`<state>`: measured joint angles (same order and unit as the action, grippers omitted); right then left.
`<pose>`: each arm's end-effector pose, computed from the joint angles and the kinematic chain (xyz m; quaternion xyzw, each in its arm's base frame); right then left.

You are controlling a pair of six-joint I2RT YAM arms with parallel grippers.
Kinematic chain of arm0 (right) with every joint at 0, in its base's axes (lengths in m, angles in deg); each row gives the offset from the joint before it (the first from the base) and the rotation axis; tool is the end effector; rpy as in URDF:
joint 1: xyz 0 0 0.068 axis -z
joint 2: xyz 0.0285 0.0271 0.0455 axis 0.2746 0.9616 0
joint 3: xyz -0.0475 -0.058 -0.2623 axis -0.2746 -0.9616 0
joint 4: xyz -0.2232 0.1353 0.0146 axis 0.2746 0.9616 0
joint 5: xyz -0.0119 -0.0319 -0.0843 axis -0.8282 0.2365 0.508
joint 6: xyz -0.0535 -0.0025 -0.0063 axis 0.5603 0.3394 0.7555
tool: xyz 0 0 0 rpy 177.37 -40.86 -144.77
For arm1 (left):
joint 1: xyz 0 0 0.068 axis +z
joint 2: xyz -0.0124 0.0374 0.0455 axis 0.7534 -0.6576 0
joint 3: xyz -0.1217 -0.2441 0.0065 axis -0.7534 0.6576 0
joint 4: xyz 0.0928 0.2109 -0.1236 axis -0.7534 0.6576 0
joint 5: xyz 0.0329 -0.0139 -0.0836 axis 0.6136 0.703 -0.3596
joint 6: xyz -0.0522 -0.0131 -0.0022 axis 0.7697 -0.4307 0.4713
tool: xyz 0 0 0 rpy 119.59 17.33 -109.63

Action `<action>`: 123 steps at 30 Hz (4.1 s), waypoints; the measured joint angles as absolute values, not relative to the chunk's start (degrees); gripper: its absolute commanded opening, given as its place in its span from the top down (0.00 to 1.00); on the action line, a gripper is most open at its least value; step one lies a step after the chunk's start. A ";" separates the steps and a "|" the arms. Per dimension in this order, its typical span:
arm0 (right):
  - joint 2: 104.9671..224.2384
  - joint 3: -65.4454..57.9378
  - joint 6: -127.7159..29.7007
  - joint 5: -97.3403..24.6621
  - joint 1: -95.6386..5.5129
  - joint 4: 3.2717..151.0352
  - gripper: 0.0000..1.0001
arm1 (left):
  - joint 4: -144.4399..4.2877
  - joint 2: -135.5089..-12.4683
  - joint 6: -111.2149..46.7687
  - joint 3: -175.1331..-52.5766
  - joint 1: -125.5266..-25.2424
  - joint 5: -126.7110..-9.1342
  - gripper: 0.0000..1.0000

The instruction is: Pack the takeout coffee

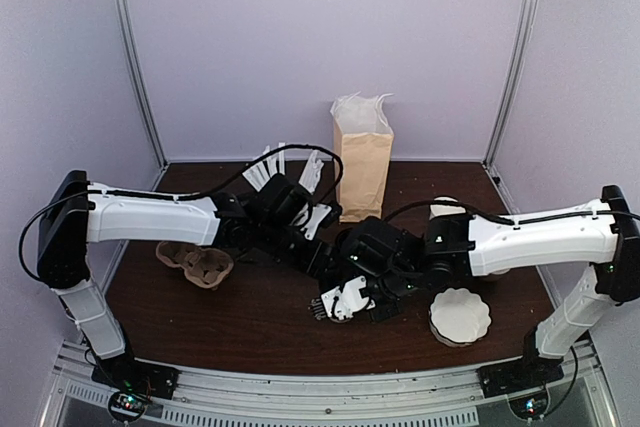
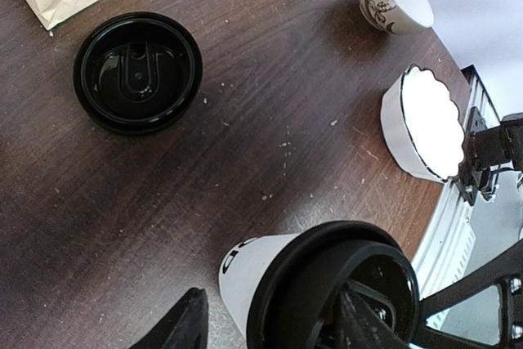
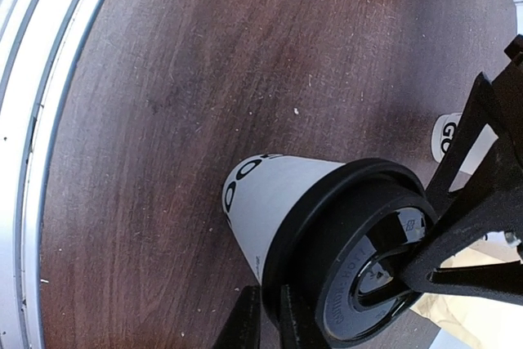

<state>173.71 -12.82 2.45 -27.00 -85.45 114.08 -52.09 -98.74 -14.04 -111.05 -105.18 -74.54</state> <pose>0.1138 0.3014 0.2384 -0.8108 0.5294 0.0396 0.2464 0.2044 -0.3230 0.2207 0.2580 0.8860 -0.3378 0.1854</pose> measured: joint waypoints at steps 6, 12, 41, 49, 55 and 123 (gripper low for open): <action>173.19 -11.99 2.60 -27.83 -85.36 116.30 0.70 | -48.99 -97.43 -16.93 -112.67 -105.35 -74.56 0.38; 172.71 -8.23 1.84 -28.77 -84.97 120.33 0.61 | -46.78 -95.83 -19.90 -119.03 -105.75 -73.51 0.37; 160.75 -12.69 -13.55 -51.55 -53.78 122.16 0.26 | -30.41 -91.62 -2.39 -113.30 -118.90 -56.68 0.13; 160.49 -12.69 -17.40 -53.43 -49.17 121.79 0.26 | -31.18 -101.21 7.00 -117.26 -120.37 -56.04 0.02; 158.79 -12.76 -18.62 -54.52 -49.17 121.64 0.27 | -32.73 -106.63 11.88 -120.53 -120.96 -57.38 0.02; 175.14 0.55 -18.40 -83.81 -52.16 141.99 0.13 | -67.66 -95.03 -30.85 -102.85 -118.31 -64.79 0.25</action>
